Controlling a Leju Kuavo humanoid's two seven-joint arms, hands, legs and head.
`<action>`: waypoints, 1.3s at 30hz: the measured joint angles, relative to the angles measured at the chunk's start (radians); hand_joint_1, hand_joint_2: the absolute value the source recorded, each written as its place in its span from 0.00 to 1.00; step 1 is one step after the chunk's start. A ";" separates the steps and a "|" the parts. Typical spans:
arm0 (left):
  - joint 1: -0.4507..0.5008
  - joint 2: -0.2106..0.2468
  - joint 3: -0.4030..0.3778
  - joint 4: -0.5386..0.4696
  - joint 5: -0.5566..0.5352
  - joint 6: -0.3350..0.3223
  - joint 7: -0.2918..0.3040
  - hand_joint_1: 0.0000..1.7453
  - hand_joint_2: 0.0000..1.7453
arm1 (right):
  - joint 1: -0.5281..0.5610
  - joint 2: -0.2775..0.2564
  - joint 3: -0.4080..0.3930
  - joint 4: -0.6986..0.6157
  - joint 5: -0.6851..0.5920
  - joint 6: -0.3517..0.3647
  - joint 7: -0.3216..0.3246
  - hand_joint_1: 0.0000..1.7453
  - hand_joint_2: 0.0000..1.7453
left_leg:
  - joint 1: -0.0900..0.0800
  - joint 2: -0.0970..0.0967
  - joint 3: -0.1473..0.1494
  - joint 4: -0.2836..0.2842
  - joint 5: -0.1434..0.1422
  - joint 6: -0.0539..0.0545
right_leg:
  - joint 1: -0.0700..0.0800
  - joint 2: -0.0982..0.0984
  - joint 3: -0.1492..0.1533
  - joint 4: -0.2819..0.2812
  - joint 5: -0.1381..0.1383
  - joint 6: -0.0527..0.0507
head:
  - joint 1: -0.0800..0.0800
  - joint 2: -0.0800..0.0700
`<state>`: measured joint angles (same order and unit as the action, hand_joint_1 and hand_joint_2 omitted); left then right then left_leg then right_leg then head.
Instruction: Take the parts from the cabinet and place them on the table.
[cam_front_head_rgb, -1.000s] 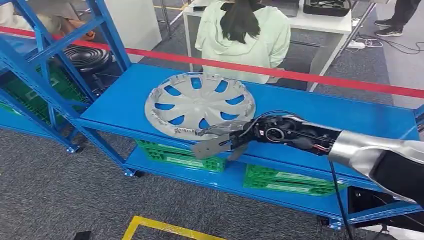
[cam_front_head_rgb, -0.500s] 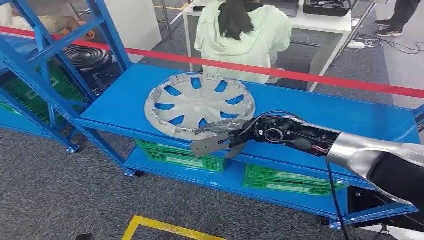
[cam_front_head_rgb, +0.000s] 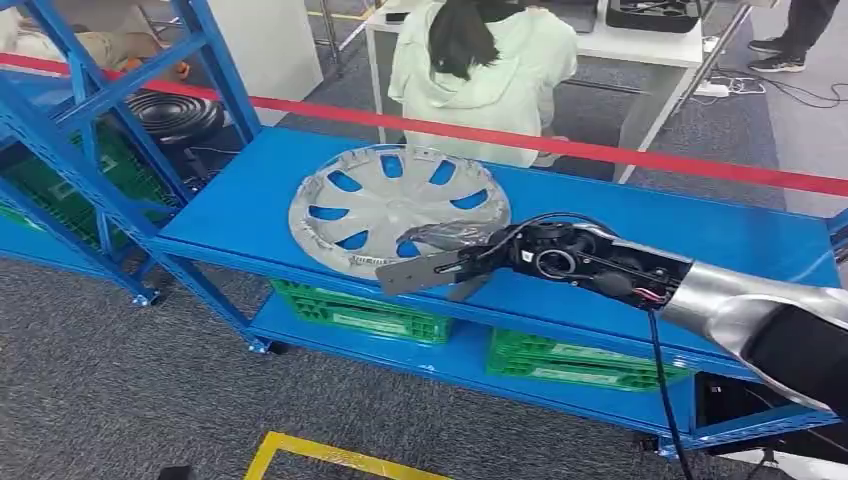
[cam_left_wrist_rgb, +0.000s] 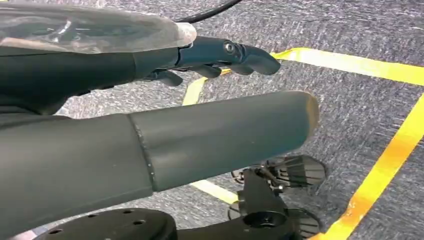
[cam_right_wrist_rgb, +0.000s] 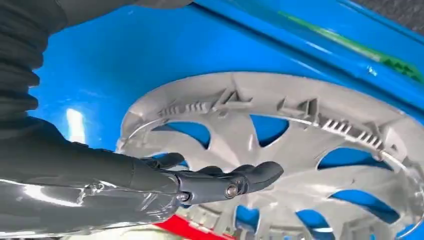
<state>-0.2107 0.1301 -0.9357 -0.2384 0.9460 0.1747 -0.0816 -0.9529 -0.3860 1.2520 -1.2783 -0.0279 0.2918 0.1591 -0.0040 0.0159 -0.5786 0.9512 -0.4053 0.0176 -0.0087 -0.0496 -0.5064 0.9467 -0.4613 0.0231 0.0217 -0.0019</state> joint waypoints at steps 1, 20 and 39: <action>-0.001 0.000 -0.002 0.000 -0.002 0.000 0.003 0.00 0.00 | 0.001 0.000 -0.003 0.000 0.011 -0.005 -0.001 0.00 1.00 | 0.000 0.000 0.000 0.000 0.000 0.000 | 0.000 0.000 0.000 0.000 0.000 0.000 | 0.000 0.000; -0.025 -0.006 -0.020 0.000 -0.006 -0.008 0.022 0.00 0.00 | 0.011 -0.001 -0.037 0.078 0.082 -0.017 -0.058 0.00 1.00 | 0.000 0.000 0.000 0.000 0.000 0.000 | 0.000 0.000 0.001 0.000 0.000 0.000 | 0.000 0.000; -0.029 -0.014 -0.020 0.000 0.050 0.005 0.006 0.00 0.00 | 0.010 0.220 -0.037 0.475 0.082 -0.049 -0.364 0.00 1.00 | 0.000 -0.001 0.000 -0.001 0.000 0.000 | 0.000 -0.001 0.001 0.000 0.000 0.000 | 0.000 0.000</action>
<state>-0.2399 0.1160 -0.9560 -0.2384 0.9957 0.1797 -0.0759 -0.9425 -0.1663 1.2154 -0.8029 0.0546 0.2430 -0.2052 -0.0040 0.0151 -0.5788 0.9506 -0.4051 0.0175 -0.0083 -0.0504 -0.5051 0.9471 -0.4614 0.0230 0.0214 -0.0019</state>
